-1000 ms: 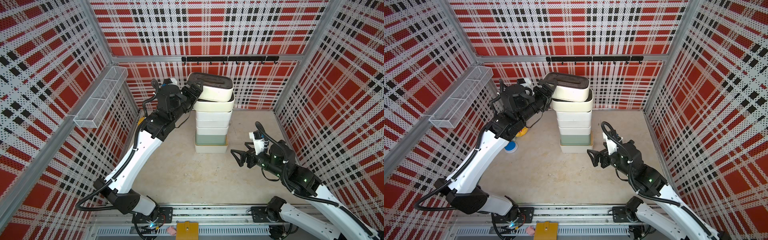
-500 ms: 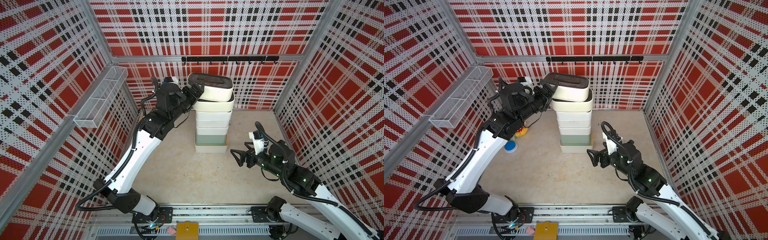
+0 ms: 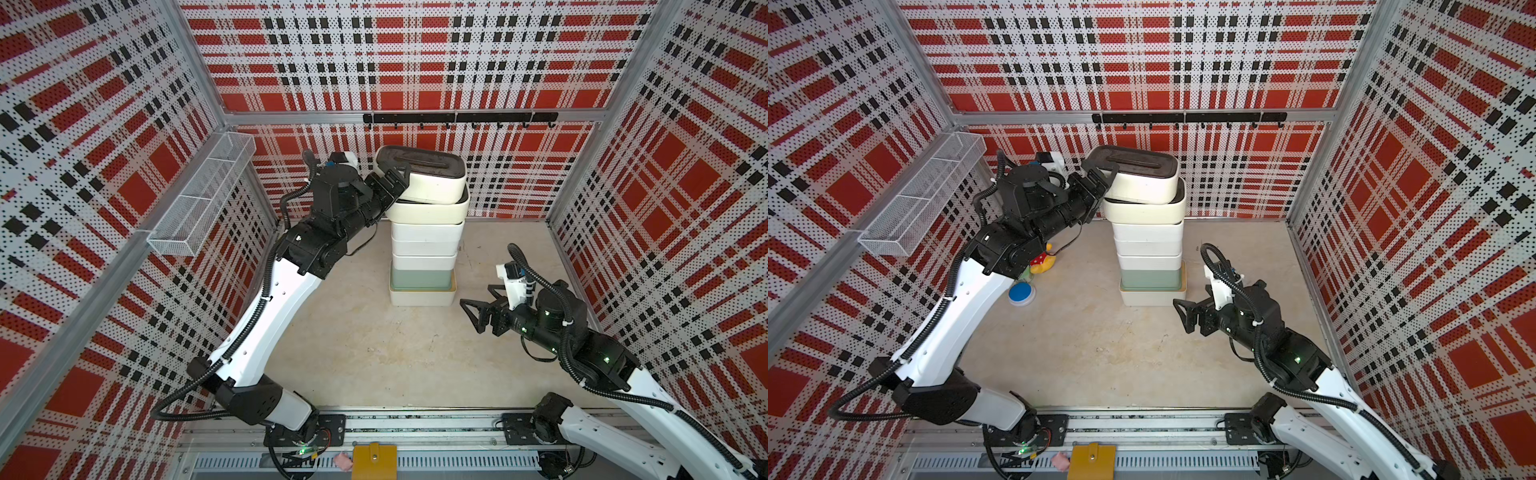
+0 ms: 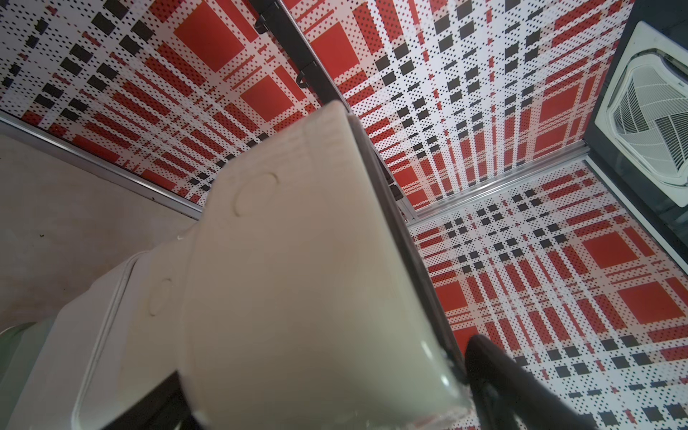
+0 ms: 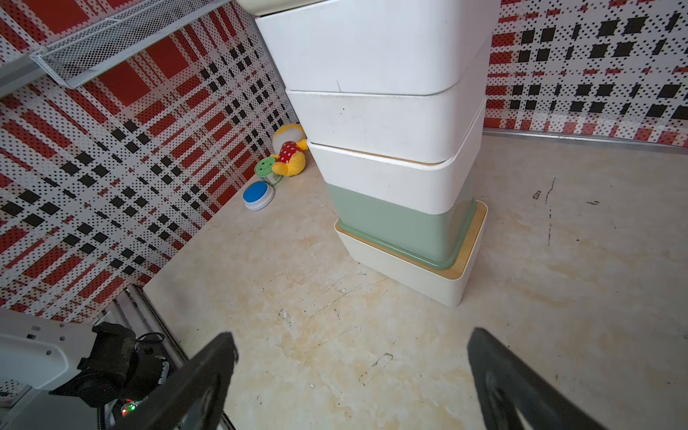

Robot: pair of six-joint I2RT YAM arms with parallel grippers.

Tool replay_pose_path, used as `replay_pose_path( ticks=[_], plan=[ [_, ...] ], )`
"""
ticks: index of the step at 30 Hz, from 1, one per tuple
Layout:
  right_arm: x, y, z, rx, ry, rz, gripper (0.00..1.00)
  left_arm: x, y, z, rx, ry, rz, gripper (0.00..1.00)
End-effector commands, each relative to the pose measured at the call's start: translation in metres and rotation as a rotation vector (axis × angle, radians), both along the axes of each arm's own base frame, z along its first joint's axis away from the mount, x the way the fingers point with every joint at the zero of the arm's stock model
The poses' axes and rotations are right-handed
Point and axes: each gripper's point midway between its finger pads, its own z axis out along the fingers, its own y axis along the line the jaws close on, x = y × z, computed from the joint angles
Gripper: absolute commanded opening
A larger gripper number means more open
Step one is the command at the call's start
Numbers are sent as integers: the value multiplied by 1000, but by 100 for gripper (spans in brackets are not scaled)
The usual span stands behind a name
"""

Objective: Stack the tissue boxes
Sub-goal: Place the tissue box at the tissue box.

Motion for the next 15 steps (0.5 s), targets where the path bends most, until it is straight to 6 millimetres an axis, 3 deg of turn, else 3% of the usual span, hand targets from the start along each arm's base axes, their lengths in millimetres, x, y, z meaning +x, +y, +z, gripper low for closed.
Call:
replay_pose_path(
  ticks=[1, 15],
  plan=[
    [3, 2, 7, 30, -25, -3, 100, 0, 6, 12, 26, -39, 17, 99],
    [4, 2, 6, 31, -22, -7, 100, 0, 10, 5, 51, -24, 18, 99]
  ],
)
